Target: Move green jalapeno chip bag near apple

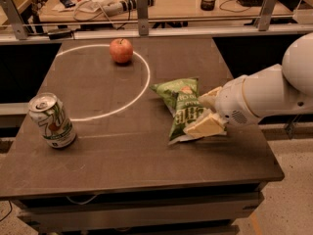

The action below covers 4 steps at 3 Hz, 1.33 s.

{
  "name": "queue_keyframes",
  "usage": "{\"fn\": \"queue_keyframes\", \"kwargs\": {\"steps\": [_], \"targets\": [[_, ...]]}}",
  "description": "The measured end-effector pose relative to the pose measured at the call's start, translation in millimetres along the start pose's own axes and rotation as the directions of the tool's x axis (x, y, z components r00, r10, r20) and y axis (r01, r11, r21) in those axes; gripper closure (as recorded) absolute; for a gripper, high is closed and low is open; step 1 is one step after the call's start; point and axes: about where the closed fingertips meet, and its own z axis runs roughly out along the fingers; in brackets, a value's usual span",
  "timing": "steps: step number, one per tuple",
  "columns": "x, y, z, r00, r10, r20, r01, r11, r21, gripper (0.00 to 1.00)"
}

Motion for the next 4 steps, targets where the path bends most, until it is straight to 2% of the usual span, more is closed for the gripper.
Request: {"fn": "queue_keyframes", "kwargs": {"steps": [1,2,3,4], "targets": [[0,1,1,1.0,-0.017,0.001,0.017,0.9998,0.003,0.64],[-3,-16,-12,1.0,0.001,0.013,-0.002,0.9978,0.067,0.87],[-5,-49,-33,0.998,0.044,0.044,-0.051,0.9814,0.185,1.0],[-6,-87,-48,0.993,0.08,0.092,-0.104,0.9489,0.298,1.0]]}}
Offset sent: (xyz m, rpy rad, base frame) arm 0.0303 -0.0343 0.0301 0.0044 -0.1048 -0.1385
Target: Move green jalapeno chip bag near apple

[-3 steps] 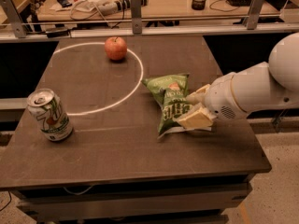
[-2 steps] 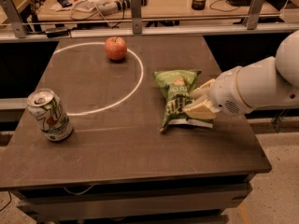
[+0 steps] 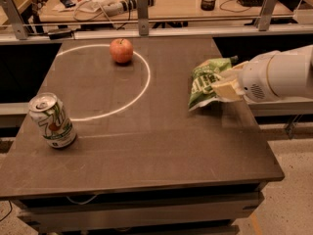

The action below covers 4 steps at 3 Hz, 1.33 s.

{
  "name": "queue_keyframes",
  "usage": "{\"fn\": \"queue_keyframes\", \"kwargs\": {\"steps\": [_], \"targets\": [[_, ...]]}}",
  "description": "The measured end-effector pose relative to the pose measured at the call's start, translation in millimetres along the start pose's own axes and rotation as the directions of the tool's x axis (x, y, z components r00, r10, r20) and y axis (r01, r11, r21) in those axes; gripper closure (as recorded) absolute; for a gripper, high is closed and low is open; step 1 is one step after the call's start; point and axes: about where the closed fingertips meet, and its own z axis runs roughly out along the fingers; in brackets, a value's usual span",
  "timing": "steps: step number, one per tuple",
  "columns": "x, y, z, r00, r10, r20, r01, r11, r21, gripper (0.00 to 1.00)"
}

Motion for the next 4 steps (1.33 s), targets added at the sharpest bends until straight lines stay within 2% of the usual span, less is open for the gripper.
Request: {"fn": "queue_keyframes", "kwargs": {"steps": [1,2,3,4], "targets": [[-18,-31,4,0.998,0.003,0.069,-0.009,0.9963,0.085,1.0],[-42,-52,17,0.99,-0.003,0.142,-0.015,0.9918,0.127,1.0],[-72,-64,33,0.979,-0.03,0.203,0.002,0.9908,0.135,1.0],[-98,-71,56,0.969,-0.05,0.242,0.021,0.9928,0.118,1.0]]}}
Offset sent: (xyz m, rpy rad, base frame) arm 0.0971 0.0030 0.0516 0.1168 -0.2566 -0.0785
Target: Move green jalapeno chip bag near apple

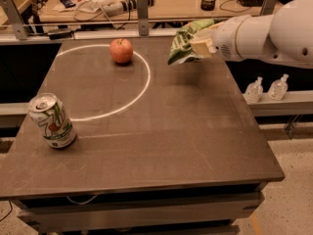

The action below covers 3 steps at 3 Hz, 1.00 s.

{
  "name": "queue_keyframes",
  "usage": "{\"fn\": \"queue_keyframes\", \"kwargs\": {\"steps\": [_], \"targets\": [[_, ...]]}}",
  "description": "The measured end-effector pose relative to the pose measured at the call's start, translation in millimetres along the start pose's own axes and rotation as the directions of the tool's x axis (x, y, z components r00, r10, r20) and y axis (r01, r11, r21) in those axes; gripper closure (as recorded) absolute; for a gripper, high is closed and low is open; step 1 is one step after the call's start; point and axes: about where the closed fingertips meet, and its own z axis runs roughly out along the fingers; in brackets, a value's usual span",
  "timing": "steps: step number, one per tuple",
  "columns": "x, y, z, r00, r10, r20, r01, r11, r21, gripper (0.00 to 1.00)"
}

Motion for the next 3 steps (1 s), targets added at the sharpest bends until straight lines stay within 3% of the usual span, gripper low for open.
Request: {"fn": "queue_keyframes", "kwargs": {"steps": [1,3], "targets": [[-16,6,32,0.999,0.007,0.036,-0.005,0.9989,-0.047,1.0],[-26,40,80,0.989,0.055,0.139,-0.033,0.9873,-0.155,1.0]]}}
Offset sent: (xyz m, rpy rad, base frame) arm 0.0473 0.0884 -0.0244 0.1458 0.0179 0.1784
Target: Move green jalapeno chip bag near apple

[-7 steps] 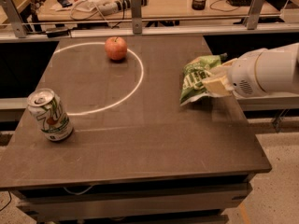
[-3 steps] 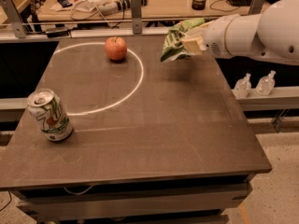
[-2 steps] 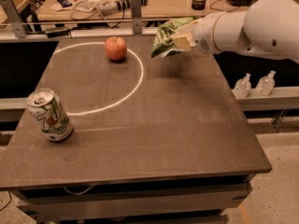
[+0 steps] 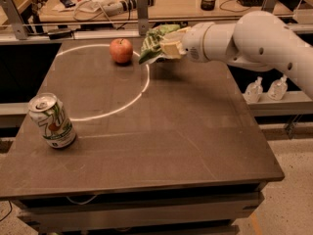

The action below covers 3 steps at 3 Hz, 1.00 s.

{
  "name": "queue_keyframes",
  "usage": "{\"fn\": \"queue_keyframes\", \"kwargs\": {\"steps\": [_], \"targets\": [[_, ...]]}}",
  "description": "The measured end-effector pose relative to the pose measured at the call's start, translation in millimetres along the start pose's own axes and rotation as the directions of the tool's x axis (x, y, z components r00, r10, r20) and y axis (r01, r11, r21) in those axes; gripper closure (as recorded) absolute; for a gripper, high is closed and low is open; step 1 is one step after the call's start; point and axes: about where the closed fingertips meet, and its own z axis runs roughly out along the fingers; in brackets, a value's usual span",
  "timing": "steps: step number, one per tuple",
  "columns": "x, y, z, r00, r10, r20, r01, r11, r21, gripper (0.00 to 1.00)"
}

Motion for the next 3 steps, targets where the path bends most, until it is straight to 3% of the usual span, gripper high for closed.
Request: {"fn": "queue_keyframes", "kwargs": {"steps": [1,2,3], "targets": [[-1,17,21,0.997,0.004,0.071,0.0,0.9989,-0.046,1.0],[2,32,37,0.997,0.001,0.083,0.006,0.9962,-0.087,1.0],[10,41,49,0.999,0.03,0.03,-0.025,0.9898,-0.14,0.8]]}}
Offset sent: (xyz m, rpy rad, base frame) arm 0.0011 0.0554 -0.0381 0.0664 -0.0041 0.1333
